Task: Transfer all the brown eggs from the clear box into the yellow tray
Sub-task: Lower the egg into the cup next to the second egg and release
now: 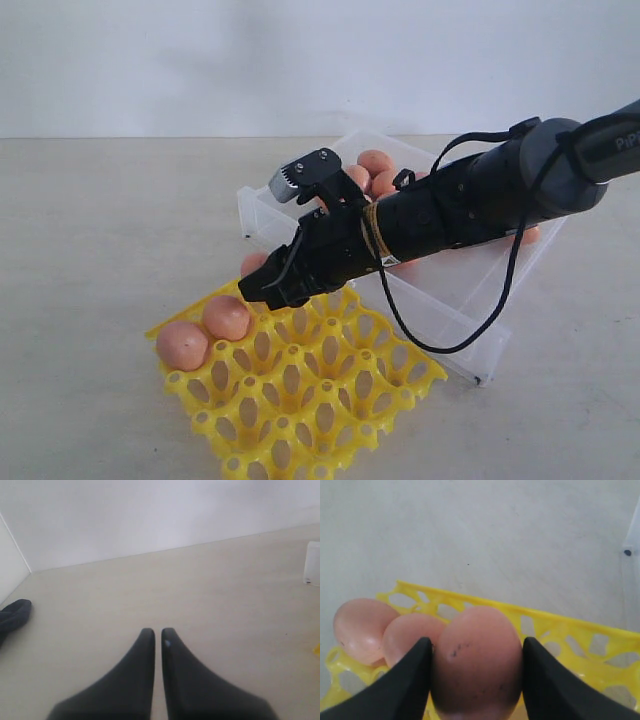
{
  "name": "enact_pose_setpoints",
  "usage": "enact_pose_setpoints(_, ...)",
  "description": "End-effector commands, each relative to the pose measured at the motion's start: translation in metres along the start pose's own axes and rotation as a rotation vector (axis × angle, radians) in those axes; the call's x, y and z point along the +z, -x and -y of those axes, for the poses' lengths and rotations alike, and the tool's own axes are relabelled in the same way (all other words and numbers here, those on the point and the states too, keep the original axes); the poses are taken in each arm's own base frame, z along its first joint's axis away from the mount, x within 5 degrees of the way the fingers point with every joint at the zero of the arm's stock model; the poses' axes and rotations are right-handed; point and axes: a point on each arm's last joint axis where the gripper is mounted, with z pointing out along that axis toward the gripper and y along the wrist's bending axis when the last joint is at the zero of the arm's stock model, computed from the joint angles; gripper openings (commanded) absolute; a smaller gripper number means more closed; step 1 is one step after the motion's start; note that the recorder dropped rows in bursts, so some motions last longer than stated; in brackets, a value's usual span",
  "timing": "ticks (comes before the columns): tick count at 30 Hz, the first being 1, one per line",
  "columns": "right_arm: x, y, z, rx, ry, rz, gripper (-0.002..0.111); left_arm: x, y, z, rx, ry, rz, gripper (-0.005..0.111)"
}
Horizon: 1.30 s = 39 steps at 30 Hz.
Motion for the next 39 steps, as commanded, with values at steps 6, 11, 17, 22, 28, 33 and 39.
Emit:
enact_pose_setpoints(6, 0.001, 0.0, 0.0, 0.0, 0.0, -0.001, 0.004, 0.0, -0.001, 0.0, -0.003, 0.002, -0.001, 0.004)
enact_pose_setpoints(11, 0.001, 0.0, 0.0, 0.005, -0.001, 0.0, 0.034, 0.0, -0.001, 0.0, -0.003, 0.002, -0.001, 0.004)
enact_pose_setpoints(17, 0.001, 0.0, 0.0, 0.011, -0.001, 0.001, 0.045, 0.0, -0.001, 0.0, -0.003, 0.002, -0.001, 0.004)
enact_pose_setpoints(22, 0.001, 0.001, 0.0, 0.021, -0.001, 0.002, 0.047, 0.0, -0.001, 0.0, -0.003, 0.002, -0.001, 0.004)
enact_pose_setpoints(28, 0.001, 0.001, 0.0, 0.024, -0.001, 0.002, 0.062, 0.0, -0.001, 0.0, -0.003, 0.002, -0.001, 0.004)
enact_pose_setpoints(33, 0.001, 0.001, 0.0, 0.024, -0.001, 0.002, 0.062, 0.0, -0.001, 0.0, -0.003, 0.002, -0.001, 0.004)
enact_pose_setpoints(39, -0.01, 0.015, -0.005, -0.019, -0.017, 0.043, 0.062, 0.0, -0.001, 0.0, -0.003, 0.002, -0.001, 0.004)
